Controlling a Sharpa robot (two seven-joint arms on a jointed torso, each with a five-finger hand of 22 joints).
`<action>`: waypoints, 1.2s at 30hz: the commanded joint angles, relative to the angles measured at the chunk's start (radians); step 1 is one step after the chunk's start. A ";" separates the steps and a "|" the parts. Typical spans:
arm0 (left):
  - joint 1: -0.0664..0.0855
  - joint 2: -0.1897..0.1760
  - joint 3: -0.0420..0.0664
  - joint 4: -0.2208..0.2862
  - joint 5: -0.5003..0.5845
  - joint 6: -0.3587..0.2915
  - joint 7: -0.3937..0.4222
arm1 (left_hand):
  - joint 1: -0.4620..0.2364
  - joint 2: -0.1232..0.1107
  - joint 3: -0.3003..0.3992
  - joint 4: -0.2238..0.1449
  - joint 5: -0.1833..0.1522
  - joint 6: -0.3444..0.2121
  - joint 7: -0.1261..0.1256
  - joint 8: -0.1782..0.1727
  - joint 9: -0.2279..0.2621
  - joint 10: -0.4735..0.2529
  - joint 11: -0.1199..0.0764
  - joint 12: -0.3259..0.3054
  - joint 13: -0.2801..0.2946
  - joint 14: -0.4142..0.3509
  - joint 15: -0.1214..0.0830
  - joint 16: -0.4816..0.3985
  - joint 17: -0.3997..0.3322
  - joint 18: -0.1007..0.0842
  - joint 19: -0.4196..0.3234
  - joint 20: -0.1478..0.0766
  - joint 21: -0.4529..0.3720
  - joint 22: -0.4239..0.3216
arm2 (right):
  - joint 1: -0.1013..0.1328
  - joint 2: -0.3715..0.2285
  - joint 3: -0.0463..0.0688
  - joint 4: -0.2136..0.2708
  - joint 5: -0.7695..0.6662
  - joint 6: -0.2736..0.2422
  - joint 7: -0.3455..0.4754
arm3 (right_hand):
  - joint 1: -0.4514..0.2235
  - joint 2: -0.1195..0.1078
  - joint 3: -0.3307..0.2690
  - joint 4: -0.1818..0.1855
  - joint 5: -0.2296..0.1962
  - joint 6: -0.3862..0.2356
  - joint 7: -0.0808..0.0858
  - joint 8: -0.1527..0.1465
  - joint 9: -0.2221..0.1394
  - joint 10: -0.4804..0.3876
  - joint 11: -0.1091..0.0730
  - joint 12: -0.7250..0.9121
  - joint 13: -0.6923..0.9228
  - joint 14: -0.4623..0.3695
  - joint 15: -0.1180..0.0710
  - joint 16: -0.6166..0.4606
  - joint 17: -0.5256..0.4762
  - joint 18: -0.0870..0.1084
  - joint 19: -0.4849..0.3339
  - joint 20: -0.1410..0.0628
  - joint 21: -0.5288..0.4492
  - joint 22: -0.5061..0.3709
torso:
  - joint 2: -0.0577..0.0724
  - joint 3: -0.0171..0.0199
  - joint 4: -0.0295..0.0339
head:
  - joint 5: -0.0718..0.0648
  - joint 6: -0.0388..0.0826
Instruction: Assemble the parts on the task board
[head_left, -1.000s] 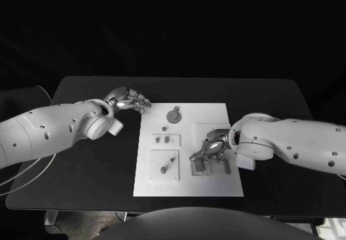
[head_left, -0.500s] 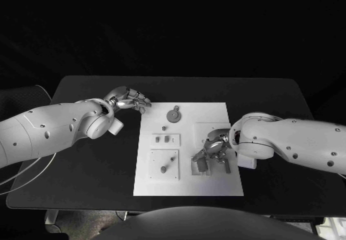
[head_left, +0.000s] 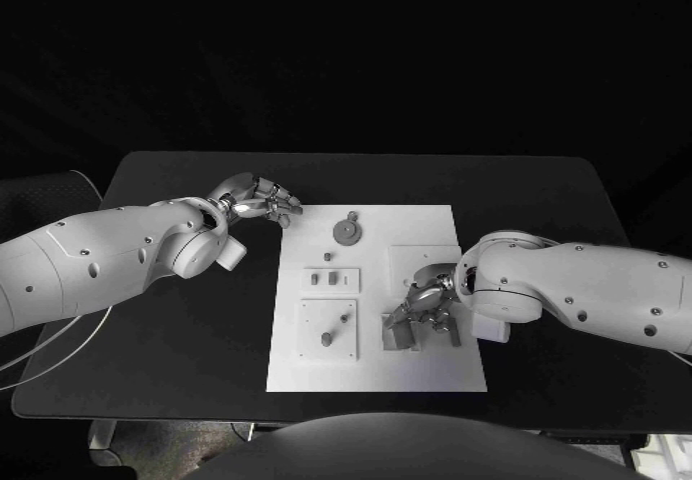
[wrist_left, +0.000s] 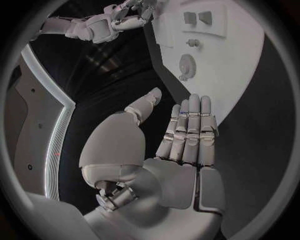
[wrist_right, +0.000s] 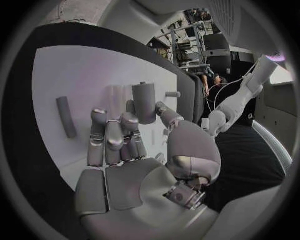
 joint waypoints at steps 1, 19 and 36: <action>0.001 0.000 0.001 0.004 0.004 0.012 0.004 | -0.006 -0.001 0.000 0.008 -0.001 -0.007 0.001 0.002 -0.001 -0.006 -0.002 -0.005 -0.001 -0.001 0.006 -0.004 0.001 0.020 -0.004 0.004 -0.005 0.001 | -0.004 0.001 0.000 0.000 -0.015 0.003 -0.002 | -0.005 0.002 0.072 -0.065 0.007 0.010 0.003 -0.003 0.001 -0.007 0.000 0.005 -0.002 -0.009 -0.001 -0.003 -0.001 0.014 -0.009 0.000 0.003 0.017 | 0.000 0.0003 0.0001 | -0.001 0.000; 0.001 -0.001 0.001 0.005 0.004 0.014 0.000 | -0.006 -0.001 0.000 0.009 -0.001 -0.008 0.001 0.002 -0.001 -0.006 -0.001 -0.005 -0.002 -0.001 0.006 -0.006 0.003 0.020 -0.005 0.004 -0.005 0.002 | -0.012 0.011 0.000 -0.001 -0.057 -0.062 0.003 | -0.033 -0.033 0.084 -0.025 0.007 -0.001 0.006 -0.007 0.001 -0.015 0.004 0.003 -0.007 -0.021 -0.004 -0.004 -0.012 0.014 -0.011 -0.001 0.002 0.015 | 0.000 0.0008 -0.0004 | 0.004 0.000; 0.001 -0.002 0.001 0.007 0.003 0.013 -0.001 | -0.006 -0.001 -0.001 0.009 -0.001 -0.008 0.001 0.002 -0.001 -0.007 -0.001 -0.004 -0.002 -0.002 0.007 -0.008 0.005 0.020 -0.006 0.005 -0.006 0.002 | -0.013 0.015 0.000 0.001 -0.063 -0.047 0.002 | -0.051 -0.068 0.095 0.017 0.052 -0.005 0.007 -0.008 0.004 -0.016 0.004 0.005 -0.013 -0.024 -0.009 -0.004 -0.020 0.014 -0.008 -0.004 0.002 0.015 | 0.000 0.0001 -0.0002 | 0.009 0.000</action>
